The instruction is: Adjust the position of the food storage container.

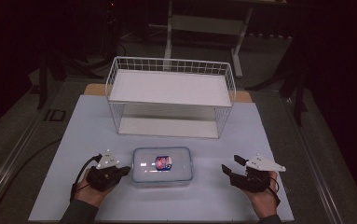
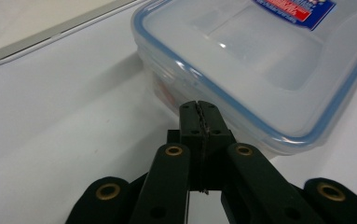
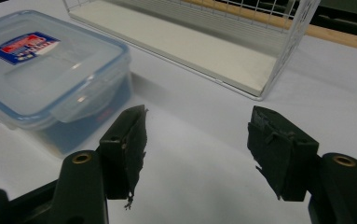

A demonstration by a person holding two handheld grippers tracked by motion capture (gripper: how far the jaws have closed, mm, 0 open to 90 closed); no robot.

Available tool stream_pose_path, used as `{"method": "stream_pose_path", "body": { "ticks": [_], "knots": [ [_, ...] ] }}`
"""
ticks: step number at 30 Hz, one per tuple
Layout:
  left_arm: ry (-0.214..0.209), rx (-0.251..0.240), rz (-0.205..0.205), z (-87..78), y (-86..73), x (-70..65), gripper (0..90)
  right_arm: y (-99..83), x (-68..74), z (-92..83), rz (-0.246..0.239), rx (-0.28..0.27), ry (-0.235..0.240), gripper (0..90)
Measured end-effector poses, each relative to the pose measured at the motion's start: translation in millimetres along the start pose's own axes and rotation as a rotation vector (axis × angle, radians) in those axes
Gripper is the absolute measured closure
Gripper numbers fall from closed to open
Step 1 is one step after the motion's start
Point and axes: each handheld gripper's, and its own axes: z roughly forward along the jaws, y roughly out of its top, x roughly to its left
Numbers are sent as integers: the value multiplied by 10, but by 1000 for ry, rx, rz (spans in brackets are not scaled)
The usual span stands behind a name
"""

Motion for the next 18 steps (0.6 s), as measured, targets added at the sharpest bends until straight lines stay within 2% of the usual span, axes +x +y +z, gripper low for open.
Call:
{"method": "stream_pose_path", "body": {
  "ticks": [4, 5, 7, 15, 18],
  "knots": [
    [-12, 41, 20, 196, 92, -60, 899, 0, 2, 10, 1, 4, 3, 367],
    [-12, 41, 20, 196, 92, -60, 899, 0, 2, 10, 1, 4, 3, 367],
    [-4, 51, 27, 299, 160, -114, 898, 0, 4, 5, -1, 3, 4, 367],
    [13, 18, -40, 491, 310, -65, 897, 0, 15, 7, -9, 4, 11, 366],
    [19, -5, -63, 494, 317, -30, 896, -1, 9, 2, -6, 3, 10, 367]
  ]
}}
